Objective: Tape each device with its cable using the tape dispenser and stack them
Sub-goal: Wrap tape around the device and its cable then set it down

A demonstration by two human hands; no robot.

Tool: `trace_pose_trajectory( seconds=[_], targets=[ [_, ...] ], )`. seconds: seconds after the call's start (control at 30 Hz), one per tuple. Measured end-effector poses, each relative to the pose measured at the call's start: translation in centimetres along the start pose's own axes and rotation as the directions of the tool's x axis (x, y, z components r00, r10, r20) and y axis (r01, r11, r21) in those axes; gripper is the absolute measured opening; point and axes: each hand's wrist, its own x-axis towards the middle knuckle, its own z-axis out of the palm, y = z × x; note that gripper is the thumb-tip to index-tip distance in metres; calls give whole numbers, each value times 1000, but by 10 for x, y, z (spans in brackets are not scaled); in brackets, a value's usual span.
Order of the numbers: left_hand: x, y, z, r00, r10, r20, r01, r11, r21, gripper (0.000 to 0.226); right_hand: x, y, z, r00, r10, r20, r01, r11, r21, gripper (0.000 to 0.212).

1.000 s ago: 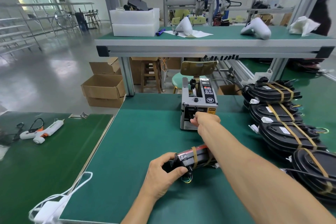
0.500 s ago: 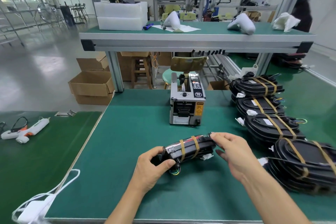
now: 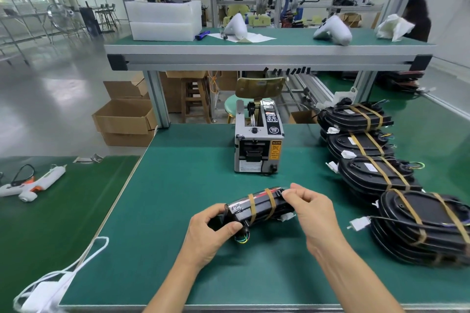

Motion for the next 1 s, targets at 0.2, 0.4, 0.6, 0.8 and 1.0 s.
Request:
trace_pose_trajectory(
  seconds=[0.2,0.4,0.6,0.8,1.0],
  targets=[
    [0,1,1,1000,4,5,-4,1000,-19,35,0,5,3,999,-17,-43,16,1000,-24,16],
    [1,-1,0,1000,5,7,-5,1000,-14,37,0,7,7,997,-18,-77,16,999,-29,13],
    [1,-3,0,1000,-4,7,4,1000,-16,39,-1,5,8,996,-26,-87,24,1000,-19,17],
    [1,-4,1,1000,4,3,-4,999,-38,54,-4,5,7,999,-17,-52,18,999,34,16],
    [1,-3,1,1000,-1,6,1,999,-54,55,-4,7,8,998,-19,-53,23,997,76,16]
  ],
)
